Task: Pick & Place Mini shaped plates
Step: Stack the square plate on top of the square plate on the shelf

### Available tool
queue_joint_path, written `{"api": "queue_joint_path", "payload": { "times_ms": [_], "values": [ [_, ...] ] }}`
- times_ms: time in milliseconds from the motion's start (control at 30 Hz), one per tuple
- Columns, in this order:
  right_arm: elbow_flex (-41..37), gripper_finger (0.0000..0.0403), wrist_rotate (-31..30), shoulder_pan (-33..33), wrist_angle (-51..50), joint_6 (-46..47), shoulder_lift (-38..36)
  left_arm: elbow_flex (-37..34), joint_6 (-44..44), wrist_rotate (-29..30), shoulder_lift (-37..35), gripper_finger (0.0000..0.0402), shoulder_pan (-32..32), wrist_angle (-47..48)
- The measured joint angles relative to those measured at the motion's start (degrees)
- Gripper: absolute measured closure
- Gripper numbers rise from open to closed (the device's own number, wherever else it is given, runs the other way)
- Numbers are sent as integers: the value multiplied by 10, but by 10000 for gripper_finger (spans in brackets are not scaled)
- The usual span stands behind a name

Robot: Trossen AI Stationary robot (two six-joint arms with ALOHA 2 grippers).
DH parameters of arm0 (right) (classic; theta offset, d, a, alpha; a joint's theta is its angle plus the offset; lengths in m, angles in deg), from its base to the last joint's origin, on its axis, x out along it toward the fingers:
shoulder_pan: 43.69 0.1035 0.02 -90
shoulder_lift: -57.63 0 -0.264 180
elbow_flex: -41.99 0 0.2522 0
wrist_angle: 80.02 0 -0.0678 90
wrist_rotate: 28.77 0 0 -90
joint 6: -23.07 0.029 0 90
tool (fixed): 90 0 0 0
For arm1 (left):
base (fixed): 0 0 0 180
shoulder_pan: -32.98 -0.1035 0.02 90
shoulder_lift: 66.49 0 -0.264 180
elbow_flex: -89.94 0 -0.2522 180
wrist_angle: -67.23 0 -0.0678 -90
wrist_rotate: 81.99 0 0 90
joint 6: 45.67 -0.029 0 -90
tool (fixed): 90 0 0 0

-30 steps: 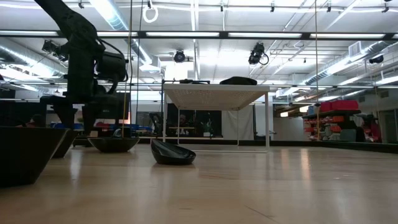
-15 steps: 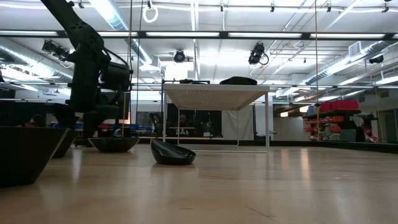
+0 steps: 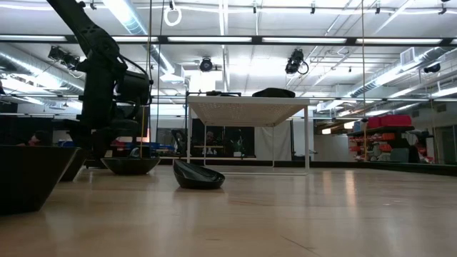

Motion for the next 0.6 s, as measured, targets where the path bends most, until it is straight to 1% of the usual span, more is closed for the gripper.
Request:
{"api": "queue_joint_path", "payload": {
  "times_ms": [267, 600],
  "values": [
    [0, 384, 0, 0, 0, 0, 0, 0, 6, -20, -2, 320, 1, 0],
    [0, 384, 0, 0, 0, 0, 0, 0, 19, -37, -2, 350, 16, 0]
  ]
}}
